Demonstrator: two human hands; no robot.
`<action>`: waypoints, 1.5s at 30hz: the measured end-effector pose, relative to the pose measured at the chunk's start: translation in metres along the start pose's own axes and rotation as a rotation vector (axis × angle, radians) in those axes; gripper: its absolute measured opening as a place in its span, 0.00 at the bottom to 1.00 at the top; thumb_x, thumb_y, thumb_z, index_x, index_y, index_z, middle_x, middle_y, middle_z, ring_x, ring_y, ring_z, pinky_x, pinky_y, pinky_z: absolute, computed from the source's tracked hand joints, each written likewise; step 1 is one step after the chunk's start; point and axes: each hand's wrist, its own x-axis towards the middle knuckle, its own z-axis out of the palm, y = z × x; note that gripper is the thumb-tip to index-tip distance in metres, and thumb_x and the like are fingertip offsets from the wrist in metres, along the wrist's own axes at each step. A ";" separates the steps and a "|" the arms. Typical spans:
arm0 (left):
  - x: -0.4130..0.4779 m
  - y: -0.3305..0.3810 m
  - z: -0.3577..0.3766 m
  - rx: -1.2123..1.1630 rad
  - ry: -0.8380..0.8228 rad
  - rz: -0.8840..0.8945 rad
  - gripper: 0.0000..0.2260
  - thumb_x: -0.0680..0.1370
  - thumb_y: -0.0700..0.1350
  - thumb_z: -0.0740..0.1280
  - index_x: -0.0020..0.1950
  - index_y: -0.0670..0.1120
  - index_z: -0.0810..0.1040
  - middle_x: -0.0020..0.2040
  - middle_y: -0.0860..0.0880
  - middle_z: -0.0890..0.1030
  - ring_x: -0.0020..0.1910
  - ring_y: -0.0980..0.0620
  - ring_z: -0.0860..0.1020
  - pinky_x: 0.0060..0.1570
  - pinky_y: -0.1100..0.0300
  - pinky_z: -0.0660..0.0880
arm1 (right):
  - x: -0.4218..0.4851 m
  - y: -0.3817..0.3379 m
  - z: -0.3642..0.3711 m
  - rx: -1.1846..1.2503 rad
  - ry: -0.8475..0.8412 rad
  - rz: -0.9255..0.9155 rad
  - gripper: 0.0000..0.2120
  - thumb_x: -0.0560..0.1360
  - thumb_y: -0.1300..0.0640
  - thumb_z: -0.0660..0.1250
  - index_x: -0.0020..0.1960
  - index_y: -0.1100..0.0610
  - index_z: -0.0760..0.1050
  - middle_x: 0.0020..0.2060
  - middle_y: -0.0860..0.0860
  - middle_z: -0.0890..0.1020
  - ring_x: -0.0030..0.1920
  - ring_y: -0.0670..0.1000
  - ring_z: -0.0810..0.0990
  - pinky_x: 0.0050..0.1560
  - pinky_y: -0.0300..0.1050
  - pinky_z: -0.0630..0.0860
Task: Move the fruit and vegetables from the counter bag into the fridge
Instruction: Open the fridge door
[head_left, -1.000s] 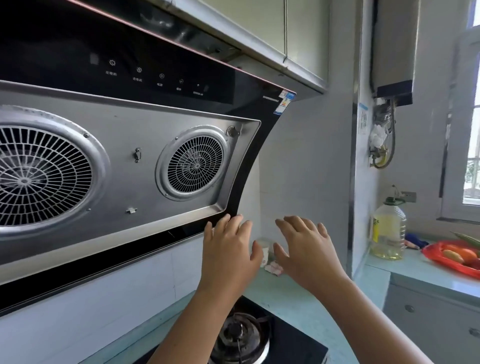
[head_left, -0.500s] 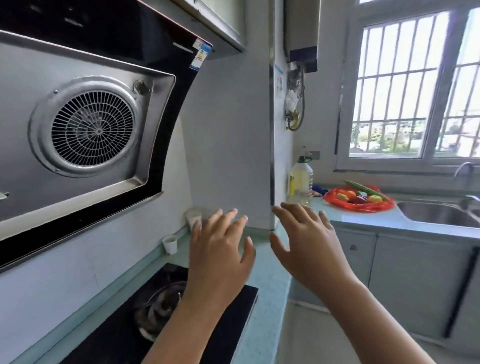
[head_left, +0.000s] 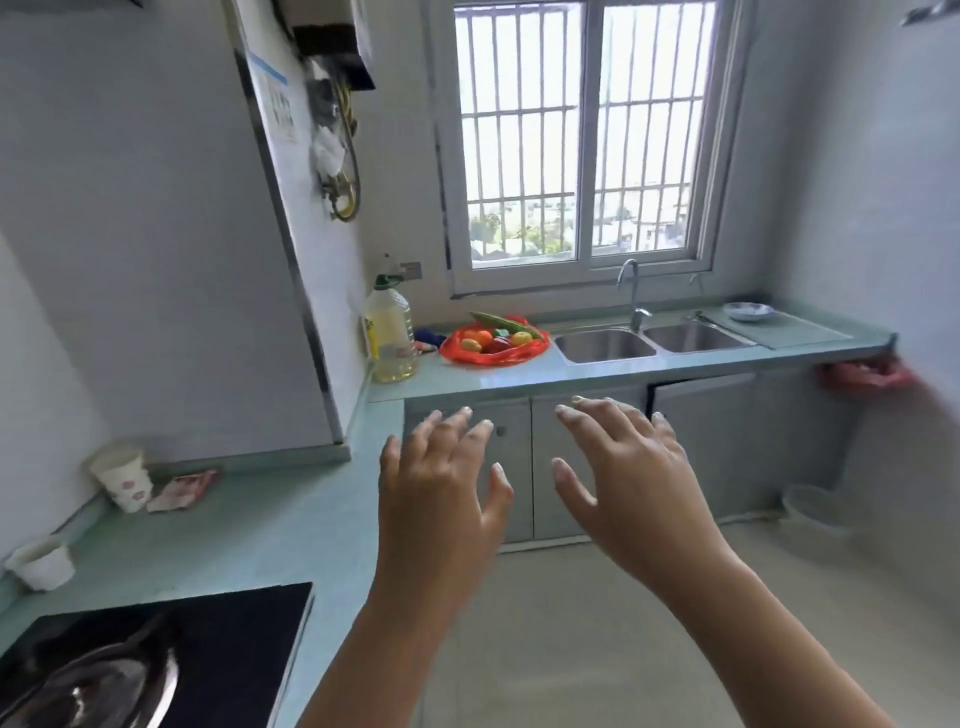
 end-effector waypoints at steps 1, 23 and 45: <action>0.007 0.012 0.013 -0.021 -0.011 0.015 0.20 0.72 0.51 0.56 0.56 0.45 0.80 0.57 0.45 0.81 0.58 0.43 0.77 0.58 0.39 0.69 | 0.000 0.017 -0.001 -0.019 0.012 0.017 0.20 0.66 0.51 0.65 0.55 0.59 0.77 0.51 0.55 0.82 0.53 0.58 0.80 0.53 0.65 0.72; 0.110 0.309 0.278 -0.523 -0.229 0.399 0.19 0.71 0.50 0.57 0.54 0.44 0.80 0.55 0.46 0.81 0.58 0.44 0.77 0.59 0.40 0.68 | -0.038 0.361 -0.047 -0.446 0.010 0.494 0.23 0.69 0.48 0.55 0.57 0.60 0.77 0.53 0.56 0.81 0.55 0.58 0.79 0.54 0.63 0.74; 0.175 0.556 0.452 -1.055 -0.443 0.901 0.20 0.71 0.50 0.56 0.55 0.43 0.79 0.56 0.45 0.81 0.57 0.43 0.78 0.57 0.40 0.69 | -0.068 0.559 -0.098 -0.994 0.074 0.996 0.18 0.67 0.54 0.65 0.53 0.62 0.78 0.50 0.57 0.82 0.52 0.58 0.80 0.52 0.63 0.74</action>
